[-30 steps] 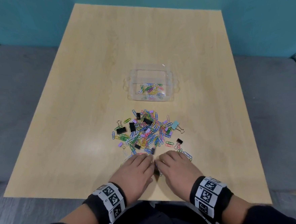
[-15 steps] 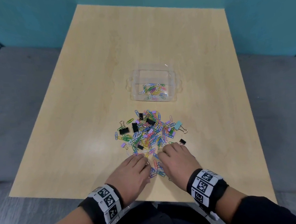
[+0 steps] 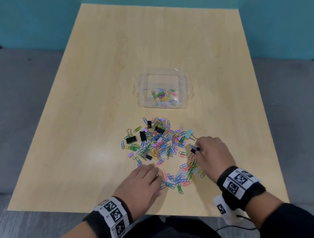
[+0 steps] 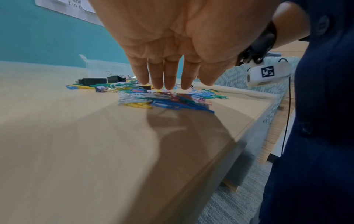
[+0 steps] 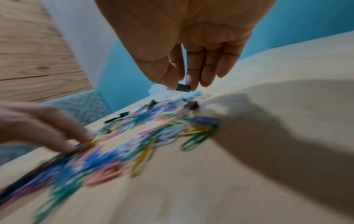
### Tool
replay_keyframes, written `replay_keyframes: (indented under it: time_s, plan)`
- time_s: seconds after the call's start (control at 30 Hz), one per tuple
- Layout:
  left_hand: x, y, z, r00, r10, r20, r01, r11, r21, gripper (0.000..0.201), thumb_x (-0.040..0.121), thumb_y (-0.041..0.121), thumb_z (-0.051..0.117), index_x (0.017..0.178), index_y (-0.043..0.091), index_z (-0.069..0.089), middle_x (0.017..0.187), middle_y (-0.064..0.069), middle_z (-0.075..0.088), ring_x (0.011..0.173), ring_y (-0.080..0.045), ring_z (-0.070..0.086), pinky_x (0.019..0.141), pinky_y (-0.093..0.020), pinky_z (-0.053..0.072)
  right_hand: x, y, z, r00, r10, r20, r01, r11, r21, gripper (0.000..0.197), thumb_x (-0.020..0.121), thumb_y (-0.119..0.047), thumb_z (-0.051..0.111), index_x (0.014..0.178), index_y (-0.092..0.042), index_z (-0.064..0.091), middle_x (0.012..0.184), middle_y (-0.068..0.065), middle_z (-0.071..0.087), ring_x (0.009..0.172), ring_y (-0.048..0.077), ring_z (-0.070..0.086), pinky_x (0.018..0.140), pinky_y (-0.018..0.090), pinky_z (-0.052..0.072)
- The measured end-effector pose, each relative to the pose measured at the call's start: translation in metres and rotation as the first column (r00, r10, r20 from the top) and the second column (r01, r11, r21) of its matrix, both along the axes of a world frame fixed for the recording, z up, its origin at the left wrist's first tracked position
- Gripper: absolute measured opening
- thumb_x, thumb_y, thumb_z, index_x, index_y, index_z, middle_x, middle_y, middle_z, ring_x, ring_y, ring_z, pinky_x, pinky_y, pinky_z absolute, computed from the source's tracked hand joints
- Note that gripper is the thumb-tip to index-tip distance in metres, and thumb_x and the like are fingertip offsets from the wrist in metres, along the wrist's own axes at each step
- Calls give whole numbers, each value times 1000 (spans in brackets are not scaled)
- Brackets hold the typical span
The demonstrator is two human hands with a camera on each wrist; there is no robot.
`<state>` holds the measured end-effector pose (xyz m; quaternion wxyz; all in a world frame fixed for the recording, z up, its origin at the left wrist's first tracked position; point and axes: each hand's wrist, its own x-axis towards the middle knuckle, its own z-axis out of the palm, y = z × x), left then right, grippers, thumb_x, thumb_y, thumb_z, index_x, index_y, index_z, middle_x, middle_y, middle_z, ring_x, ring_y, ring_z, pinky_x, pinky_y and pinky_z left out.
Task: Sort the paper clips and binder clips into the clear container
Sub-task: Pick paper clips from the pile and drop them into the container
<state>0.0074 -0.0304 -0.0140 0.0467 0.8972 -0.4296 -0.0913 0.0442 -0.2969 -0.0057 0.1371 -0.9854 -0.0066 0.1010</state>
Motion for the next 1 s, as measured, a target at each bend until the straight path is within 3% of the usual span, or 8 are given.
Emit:
replay_keyframes:
  time_s: [0.13,0.3,0.37,0.47,0.63,0.83,0.93,1.0]
  plan:
    - [6,-20,3,998,-22,-52,24,999,27,41,86,41,50,117,15,56,127,-8,53,120,-29,48,100,-42,43,5,-19,-3,997,-75,-34,75,997,-2,6,85,-21,54,88,-17,57,83,0,59,82,27,49,70,41,44]
    - [22,-52,-1,995,2,-98,5,997,76,55,87,45,52,129,10,50,141,-14,44,131,-31,40,105,-43,38,-9,-1,-1,961,272,42,-264,956,-131,21,76,-13,48,92,-16,61,92,2,61,84,30,53,67,39,45]
    - [27,-61,-1,995,53,-88,-43,993,107,60,92,44,45,139,8,38,150,-16,29,139,-33,25,111,-45,25,-24,14,-1,917,396,40,-388,912,-136,32,76,-18,43,102,-14,61,101,3,61,90,30,53,73,39,44]
    - [30,-61,-6,992,107,-71,-95,984,147,62,97,43,36,145,6,24,156,-17,11,143,-34,6,115,-44,9,-44,27,-5,906,421,-39,-421,892,-164,47,79,-24,46,123,-8,54,124,9,56,111,32,50,94,45,42]
    - [24,-42,-9,993,48,-112,-35,992,119,57,88,44,46,132,7,49,141,-15,45,132,-32,38,106,-44,37,-52,33,-7,869,493,-43,-494,862,-114,51,81,-24,45,128,-6,51,132,11,52,126,33,43,106,52,33]
    - [17,-25,-12,983,151,-103,-141,985,103,57,88,44,41,130,7,50,143,-18,42,132,-35,37,102,-47,40,-24,42,-7,907,420,-15,-419,899,-127,54,74,-17,46,126,-2,50,134,21,49,127,37,44,108,47,34]
    - [16,-23,-14,984,160,-84,-153,985,84,57,86,43,42,128,7,52,142,-18,43,131,-35,38,102,-47,40,-26,48,-9,875,483,-33,-483,864,-143,55,74,-19,54,125,0,51,131,22,51,125,39,46,106,49,35]
    - [16,-21,-13,981,179,-70,-174,982,67,57,86,42,42,130,6,50,143,-19,41,133,-36,36,104,-47,38,-31,51,-6,848,529,-29,-528,840,-123,50,77,-20,49,124,-3,51,127,19,54,120,37,48,107,50,34]
